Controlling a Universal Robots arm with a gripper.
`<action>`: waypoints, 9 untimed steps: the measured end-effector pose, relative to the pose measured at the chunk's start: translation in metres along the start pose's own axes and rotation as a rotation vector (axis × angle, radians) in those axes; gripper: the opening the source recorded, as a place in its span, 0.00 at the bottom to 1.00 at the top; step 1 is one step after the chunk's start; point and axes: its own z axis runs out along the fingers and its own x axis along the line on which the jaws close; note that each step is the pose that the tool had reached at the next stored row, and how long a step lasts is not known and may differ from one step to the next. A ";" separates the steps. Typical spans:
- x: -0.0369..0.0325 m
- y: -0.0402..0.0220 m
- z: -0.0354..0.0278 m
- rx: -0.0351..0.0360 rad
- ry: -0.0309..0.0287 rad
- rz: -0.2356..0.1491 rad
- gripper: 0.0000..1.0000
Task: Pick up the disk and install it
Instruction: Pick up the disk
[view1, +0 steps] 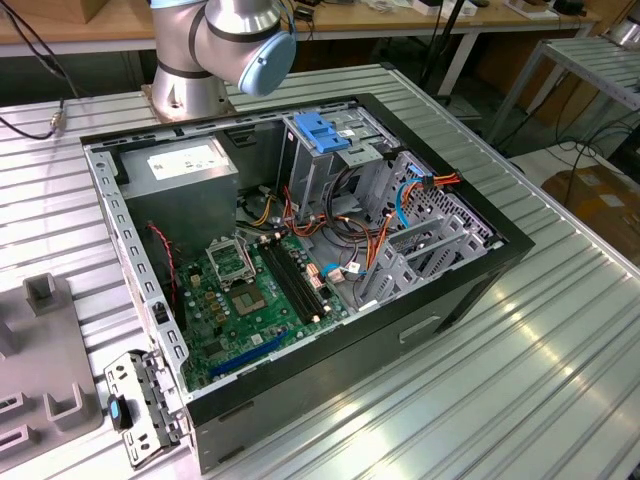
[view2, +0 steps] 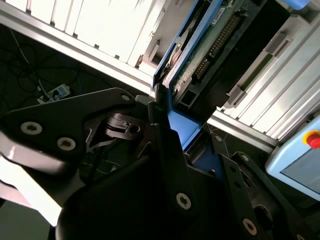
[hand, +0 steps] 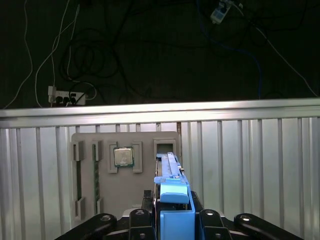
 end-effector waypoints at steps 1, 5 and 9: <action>0.0000 0.0000 -0.0003 0.0000 0.0000 0.000 0.37; 0.0000 0.0000 -0.0022 0.0000 0.0000 0.000 0.37; 0.0001 -0.0001 -0.0036 0.0001 -0.0001 0.000 0.37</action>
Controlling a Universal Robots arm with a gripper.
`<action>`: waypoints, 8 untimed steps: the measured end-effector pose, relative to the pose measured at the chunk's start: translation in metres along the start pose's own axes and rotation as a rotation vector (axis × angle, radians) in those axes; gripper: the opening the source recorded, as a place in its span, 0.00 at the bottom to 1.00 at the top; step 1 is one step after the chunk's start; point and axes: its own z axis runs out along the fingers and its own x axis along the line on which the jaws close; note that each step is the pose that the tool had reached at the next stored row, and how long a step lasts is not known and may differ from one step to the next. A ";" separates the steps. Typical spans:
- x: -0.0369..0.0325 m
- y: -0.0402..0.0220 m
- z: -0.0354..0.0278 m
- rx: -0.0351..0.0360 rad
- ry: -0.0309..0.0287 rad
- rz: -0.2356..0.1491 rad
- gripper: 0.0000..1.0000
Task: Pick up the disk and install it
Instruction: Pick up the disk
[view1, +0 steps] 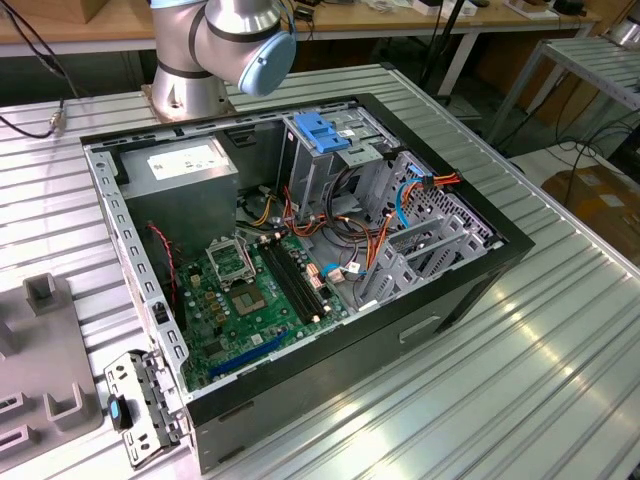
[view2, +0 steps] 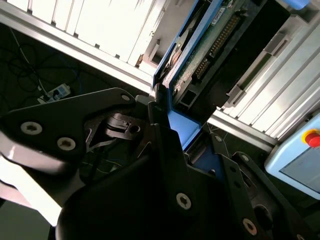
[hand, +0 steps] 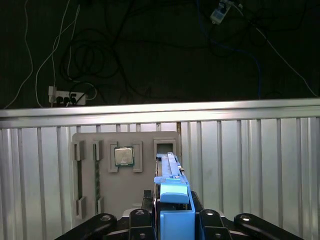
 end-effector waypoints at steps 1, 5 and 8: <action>0.0000 0.0000 -0.0004 -0.0002 0.0001 0.000 0.37; 0.0001 0.0000 -0.0023 -0.0001 0.0001 0.000 0.37; 0.0001 0.0000 -0.0031 -0.0001 0.0001 0.000 0.37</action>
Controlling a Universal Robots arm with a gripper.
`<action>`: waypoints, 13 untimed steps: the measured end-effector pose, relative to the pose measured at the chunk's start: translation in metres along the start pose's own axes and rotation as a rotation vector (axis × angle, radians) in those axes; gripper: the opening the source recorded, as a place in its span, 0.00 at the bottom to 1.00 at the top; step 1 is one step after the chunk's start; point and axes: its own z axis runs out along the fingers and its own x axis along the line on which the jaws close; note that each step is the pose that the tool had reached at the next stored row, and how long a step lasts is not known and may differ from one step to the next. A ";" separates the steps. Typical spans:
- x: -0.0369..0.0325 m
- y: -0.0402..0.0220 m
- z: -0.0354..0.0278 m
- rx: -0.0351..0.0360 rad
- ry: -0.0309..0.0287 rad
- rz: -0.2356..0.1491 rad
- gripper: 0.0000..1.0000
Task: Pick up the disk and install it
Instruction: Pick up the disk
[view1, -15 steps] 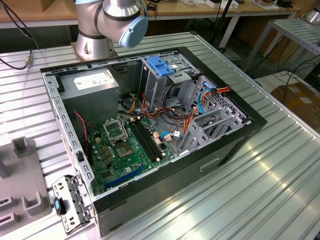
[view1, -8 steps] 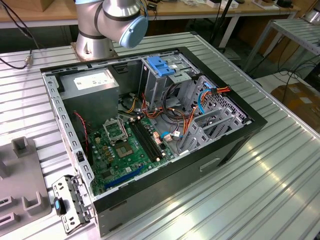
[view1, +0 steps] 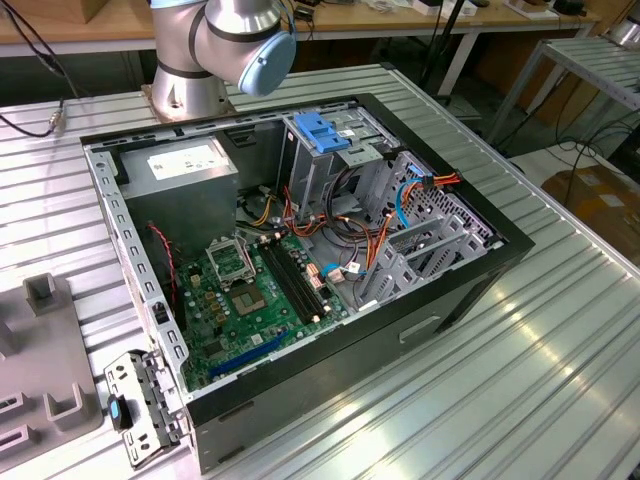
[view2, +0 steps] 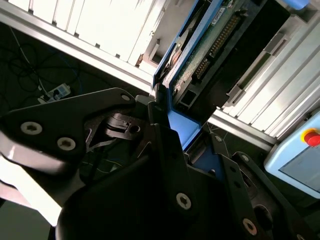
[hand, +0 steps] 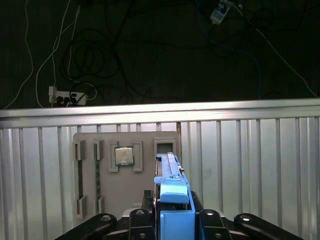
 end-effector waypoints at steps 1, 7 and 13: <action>0.0000 0.0000 -0.0003 0.0000 0.0000 0.000 0.37; 0.0001 0.0000 -0.0031 0.0000 0.0000 0.000 0.37; 0.0002 -0.0001 -0.0071 0.0001 0.0000 0.000 0.37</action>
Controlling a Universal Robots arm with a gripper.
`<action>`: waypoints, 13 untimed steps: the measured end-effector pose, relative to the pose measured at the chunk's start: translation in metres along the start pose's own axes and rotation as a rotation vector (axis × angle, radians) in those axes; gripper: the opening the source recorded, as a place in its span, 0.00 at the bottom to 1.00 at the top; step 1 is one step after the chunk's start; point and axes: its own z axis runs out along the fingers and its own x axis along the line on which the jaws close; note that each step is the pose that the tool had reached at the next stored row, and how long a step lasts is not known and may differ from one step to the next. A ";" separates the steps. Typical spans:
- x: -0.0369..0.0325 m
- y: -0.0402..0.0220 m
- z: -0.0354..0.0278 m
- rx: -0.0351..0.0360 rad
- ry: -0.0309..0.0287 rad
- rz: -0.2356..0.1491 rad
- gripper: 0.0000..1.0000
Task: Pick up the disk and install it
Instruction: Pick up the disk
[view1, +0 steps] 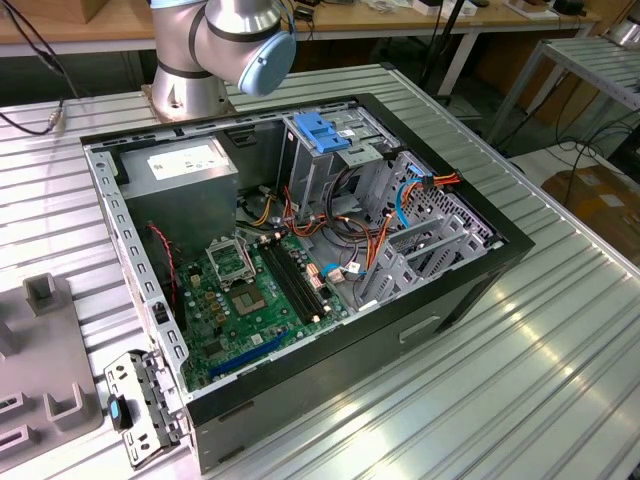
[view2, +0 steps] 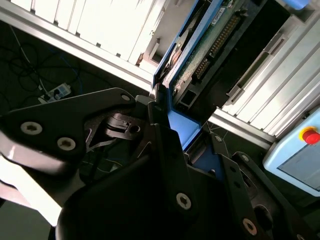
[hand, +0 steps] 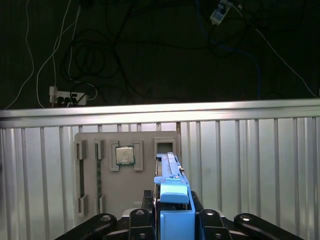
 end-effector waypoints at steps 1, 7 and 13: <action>0.0000 0.0000 -0.0007 0.0000 0.0000 0.000 0.37; 0.0001 0.0000 -0.0045 0.0000 0.0000 0.000 0.37; 0.0002 -0.0001 -0.0092 -0.0002 0.0000 0.000 0.37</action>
